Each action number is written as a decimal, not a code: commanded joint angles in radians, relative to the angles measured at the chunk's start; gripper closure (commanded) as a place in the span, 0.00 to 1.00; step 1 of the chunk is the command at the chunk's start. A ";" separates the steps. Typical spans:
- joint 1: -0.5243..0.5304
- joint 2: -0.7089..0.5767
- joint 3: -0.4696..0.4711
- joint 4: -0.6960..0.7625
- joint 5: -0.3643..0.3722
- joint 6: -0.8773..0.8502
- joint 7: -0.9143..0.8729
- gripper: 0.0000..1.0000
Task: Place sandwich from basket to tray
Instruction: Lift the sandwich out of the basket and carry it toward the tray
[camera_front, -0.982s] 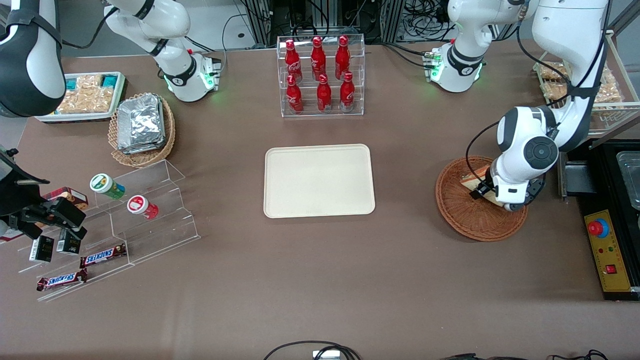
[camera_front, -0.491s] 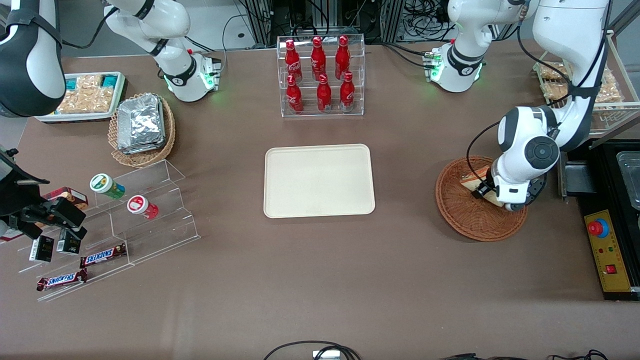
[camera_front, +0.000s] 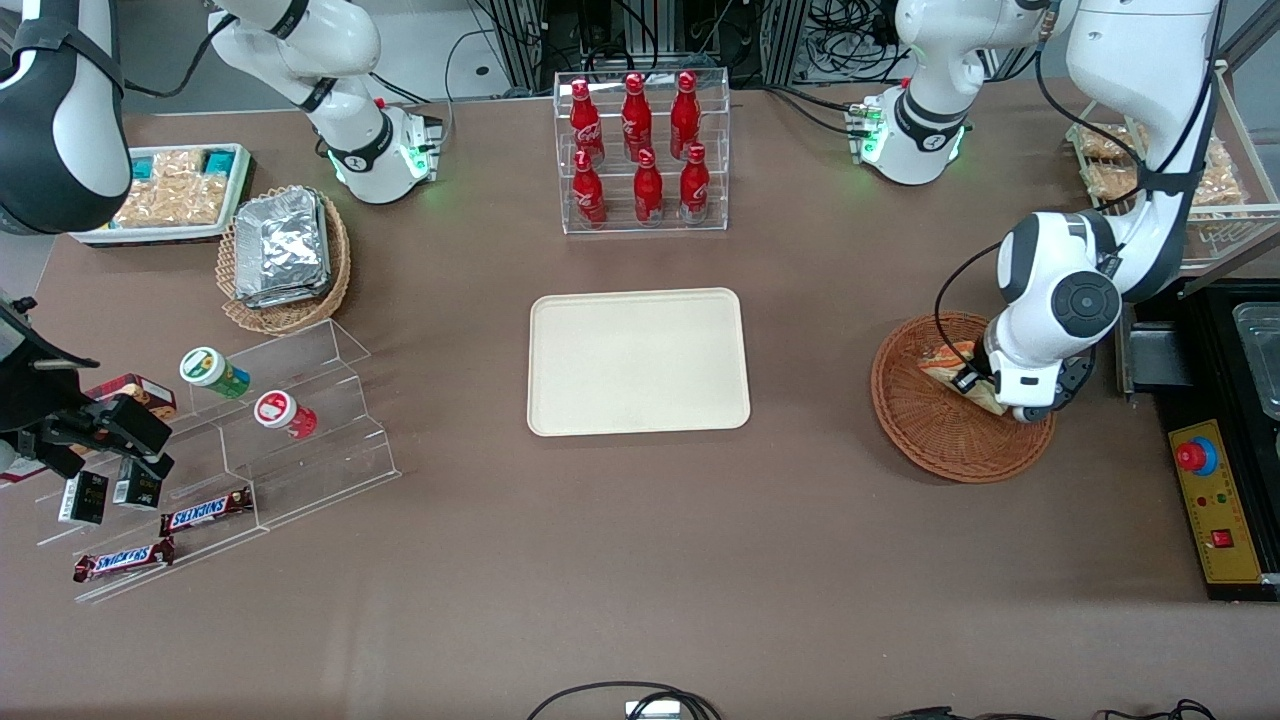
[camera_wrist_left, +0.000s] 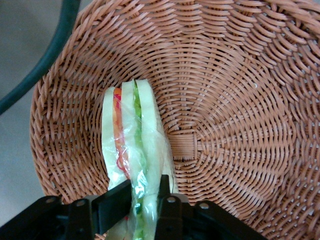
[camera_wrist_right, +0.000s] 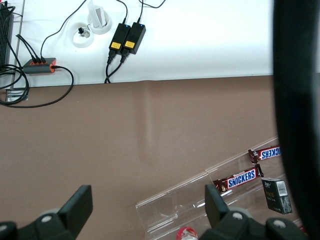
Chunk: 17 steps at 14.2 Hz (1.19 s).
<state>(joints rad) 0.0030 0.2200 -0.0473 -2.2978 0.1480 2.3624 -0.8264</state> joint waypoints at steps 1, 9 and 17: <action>-0.002 -0.005 0.001 -0.008 0.011 0.012 -0.014 1.00; -0.011 -0.039 -0.008 0.241 0.004 -0.340 0.084 1.00; -0.017 -0.090 -0.212 0.349 -0.109 -0.377 0.276 1.00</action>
<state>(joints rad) -0.0104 0.1394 -0.2095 -1.9873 0.0883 2.0127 -0.5843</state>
